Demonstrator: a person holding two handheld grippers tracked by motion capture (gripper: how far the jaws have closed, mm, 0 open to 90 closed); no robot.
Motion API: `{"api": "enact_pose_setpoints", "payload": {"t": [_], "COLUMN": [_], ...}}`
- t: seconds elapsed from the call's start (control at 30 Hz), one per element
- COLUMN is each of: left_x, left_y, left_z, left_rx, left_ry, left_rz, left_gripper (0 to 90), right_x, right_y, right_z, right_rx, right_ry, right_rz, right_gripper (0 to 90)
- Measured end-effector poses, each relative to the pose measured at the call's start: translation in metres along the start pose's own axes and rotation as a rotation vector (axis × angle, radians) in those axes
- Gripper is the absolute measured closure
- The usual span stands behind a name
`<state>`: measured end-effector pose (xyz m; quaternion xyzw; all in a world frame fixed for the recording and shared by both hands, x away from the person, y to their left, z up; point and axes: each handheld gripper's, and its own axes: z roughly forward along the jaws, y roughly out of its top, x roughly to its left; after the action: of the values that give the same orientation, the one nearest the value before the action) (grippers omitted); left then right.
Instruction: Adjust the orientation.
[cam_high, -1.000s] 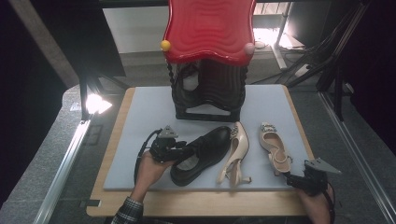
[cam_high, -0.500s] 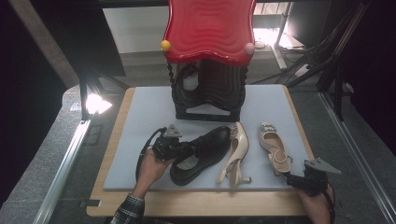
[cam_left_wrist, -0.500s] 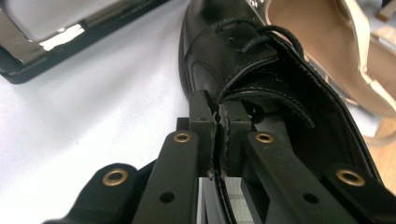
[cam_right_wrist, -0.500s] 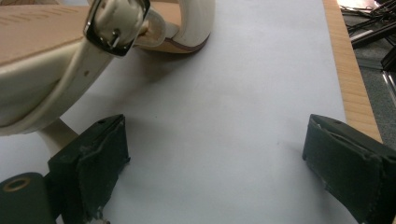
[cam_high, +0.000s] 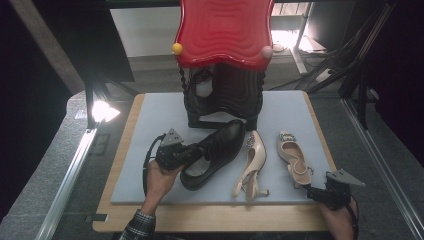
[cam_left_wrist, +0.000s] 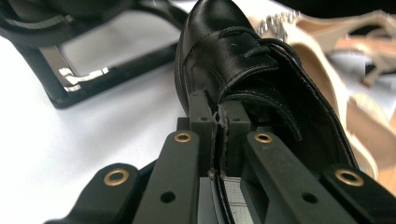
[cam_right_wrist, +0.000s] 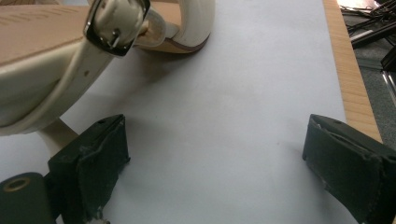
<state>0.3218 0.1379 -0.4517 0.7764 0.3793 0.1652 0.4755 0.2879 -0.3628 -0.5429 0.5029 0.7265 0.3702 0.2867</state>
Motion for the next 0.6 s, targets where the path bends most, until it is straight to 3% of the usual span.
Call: {"api": "enact_pose_setpoints", "payload": {"t": [0.13, 0.27, 0.43, 0.6], "left_x": [0.001, 0.000, -0.002, -0.005], "left_y": [0.006, 0.005, 0.007, 0.015], "left_z": [0.002, 0.002, -0.002, 0.000], "left_rx": [-0.042, -0.047, -0.089, -0.124], "left_ry": [0.005, -0.005, -0.027, 0.011], "left_rz": [-0.044, -0.054, -0.081, -0.097], "left_gripper": [86.4, 86.5, 86.4, 86.4], "right_x": [0.000, 0.000, 0.000, 0.000], "right_y": [0.000, 0.000, 0.000, 0.000], "right_z": [0.000, 0.000, 0.000, 0.000], "right_rx": [0.000, 0.000, 0.000, 0.001], "right_ry": [0.000, 0.000, 0.000, 0.000], "right_rz": [0.001, 0.000, 0.000, 0.001], "right_gripper": [6.7, 6.7, 6.7, 6.7]}}
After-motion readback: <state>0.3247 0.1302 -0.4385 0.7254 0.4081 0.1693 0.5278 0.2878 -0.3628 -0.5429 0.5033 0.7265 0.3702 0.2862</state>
